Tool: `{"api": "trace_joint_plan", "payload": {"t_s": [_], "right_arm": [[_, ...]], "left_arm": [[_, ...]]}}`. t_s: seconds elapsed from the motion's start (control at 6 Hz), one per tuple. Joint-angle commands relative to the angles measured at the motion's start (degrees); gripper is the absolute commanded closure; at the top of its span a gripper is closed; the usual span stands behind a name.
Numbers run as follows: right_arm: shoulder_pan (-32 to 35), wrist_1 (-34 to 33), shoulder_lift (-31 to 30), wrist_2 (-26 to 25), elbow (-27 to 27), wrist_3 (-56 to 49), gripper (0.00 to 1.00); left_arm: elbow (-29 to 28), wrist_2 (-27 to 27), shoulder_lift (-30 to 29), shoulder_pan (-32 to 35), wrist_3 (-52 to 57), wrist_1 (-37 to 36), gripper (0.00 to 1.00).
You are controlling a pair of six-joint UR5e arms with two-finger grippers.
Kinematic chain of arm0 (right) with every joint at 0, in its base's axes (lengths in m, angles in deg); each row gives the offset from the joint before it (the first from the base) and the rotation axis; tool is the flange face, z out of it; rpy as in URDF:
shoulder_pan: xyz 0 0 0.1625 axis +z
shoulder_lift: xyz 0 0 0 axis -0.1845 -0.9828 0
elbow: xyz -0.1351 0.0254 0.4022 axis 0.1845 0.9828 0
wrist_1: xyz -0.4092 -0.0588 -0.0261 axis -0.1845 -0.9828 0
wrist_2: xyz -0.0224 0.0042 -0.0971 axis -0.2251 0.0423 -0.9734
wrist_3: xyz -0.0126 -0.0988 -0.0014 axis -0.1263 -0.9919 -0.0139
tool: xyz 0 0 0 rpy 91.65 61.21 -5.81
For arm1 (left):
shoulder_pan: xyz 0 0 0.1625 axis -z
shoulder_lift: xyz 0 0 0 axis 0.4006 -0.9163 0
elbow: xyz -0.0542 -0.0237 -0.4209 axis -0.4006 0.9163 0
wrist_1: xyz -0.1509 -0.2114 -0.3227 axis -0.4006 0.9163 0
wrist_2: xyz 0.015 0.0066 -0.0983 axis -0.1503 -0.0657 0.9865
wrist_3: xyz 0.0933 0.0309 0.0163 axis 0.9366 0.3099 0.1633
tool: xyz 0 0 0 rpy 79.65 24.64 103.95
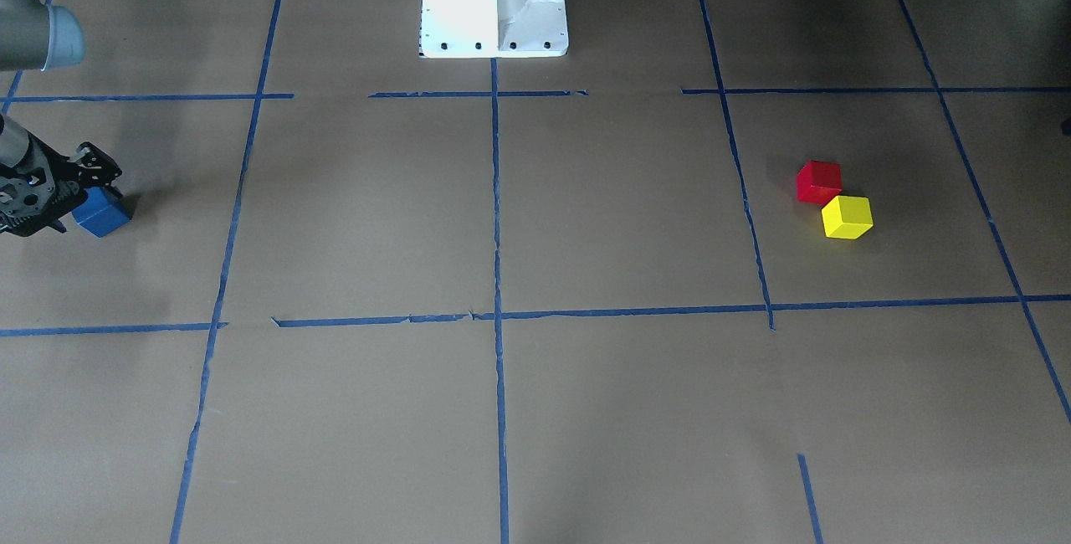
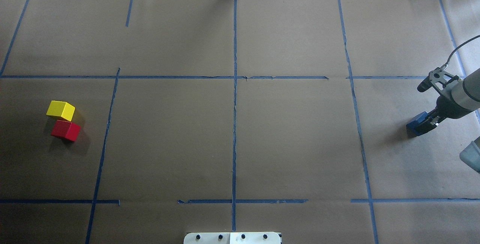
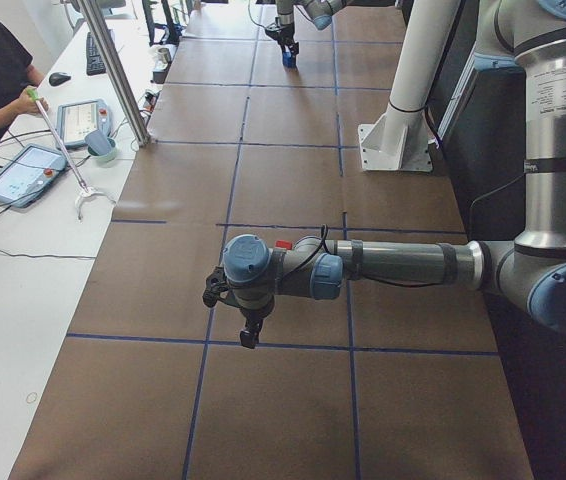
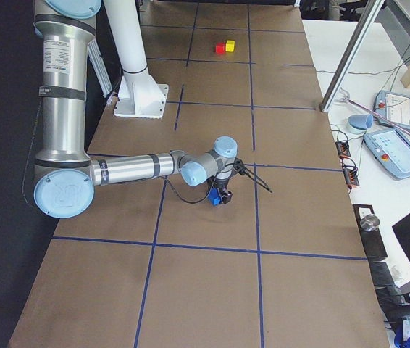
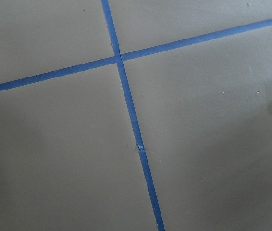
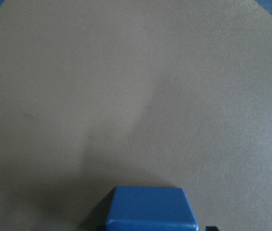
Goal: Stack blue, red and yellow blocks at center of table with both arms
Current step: 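Lower the right gripper onto the blue cube and grasp it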
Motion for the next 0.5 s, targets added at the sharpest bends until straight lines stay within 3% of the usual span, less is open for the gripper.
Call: {"api": "trace_joint_plan", "payload": {"t_s": [0.0,0.33], "right_arm": [[-0.33,-0.20,2.37,0.76,-2.76,8.88,0.98],[-7.41,-0.64,15.07,0.60,-3.75,31.34,0.98]], "left_arm": [[0.09,0.09,0.00,0.00,-0.09,0.00,0.00],[0.26,0.09,0.00,0.00,-0.09,0.00,0.00]]}}
